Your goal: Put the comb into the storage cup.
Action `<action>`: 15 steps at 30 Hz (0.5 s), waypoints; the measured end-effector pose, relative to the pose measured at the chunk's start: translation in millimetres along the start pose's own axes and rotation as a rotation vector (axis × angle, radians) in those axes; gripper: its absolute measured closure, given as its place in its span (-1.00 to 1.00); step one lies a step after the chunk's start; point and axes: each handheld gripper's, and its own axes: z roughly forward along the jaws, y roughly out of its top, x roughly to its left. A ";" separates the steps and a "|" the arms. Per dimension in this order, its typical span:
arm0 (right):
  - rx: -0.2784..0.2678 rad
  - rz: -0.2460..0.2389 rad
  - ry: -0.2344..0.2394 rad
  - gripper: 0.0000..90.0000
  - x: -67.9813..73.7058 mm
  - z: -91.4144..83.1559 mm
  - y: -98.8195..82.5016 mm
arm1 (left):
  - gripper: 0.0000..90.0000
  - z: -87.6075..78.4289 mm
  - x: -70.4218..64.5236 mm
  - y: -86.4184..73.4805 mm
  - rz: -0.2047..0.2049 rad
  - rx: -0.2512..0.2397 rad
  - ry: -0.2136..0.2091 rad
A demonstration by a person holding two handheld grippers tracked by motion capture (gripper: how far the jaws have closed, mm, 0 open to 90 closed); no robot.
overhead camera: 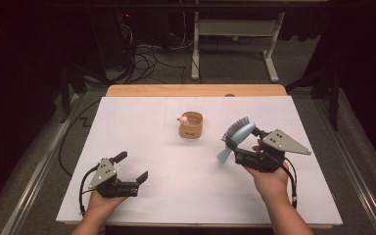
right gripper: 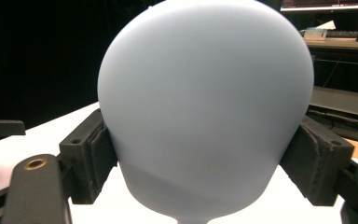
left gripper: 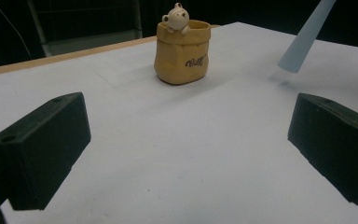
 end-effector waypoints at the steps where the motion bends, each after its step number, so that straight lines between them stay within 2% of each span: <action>1: -0.003 -0.002 -0.002 -0.54 0.1 1.3 0.9 | -1.00 0.3 0.4 -0.1 -0.001 0.000 -0.001; 15: -0.040 0.004 0.003 -0.54 -2.5 16.4 8.8 | -1.00 3.1 -2.2 -0.8 0.006 0.018 -0.019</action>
